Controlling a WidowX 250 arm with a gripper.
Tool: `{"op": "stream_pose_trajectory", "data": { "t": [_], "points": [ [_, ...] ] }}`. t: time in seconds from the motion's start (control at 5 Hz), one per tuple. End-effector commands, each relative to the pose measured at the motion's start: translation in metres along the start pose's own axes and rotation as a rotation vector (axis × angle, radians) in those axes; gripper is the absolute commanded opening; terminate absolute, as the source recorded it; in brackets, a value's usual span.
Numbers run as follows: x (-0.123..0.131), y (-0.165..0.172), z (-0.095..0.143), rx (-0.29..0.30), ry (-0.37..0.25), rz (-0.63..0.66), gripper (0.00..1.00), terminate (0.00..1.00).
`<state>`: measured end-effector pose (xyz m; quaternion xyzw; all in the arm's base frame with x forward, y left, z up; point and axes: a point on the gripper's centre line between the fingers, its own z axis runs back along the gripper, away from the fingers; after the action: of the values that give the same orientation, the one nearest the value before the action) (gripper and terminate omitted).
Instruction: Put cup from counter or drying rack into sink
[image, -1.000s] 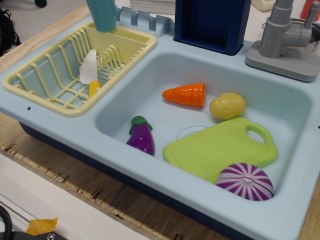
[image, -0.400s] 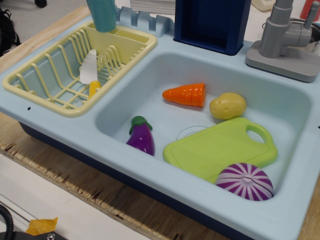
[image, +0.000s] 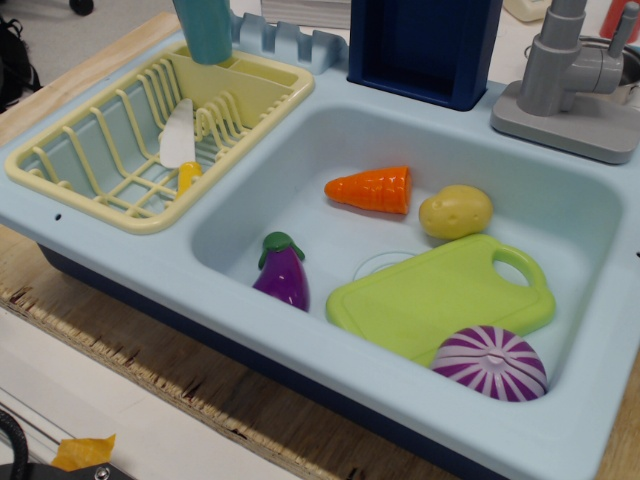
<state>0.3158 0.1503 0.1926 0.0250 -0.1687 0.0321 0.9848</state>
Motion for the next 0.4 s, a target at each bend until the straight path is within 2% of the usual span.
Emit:
{"op": "stream_pose_trajectory", "data": {
  "t": [0.0, 0.2],
  "points": [
    [0.0146, 0.0062, 0.0091, 0.022, -0.038, -0.026, 1.0, 0.0],
    [0.0182, 0.0122, 0.0061, 0.036, -0.049, -0.033, 1.0, 0.0]
  ]
}}
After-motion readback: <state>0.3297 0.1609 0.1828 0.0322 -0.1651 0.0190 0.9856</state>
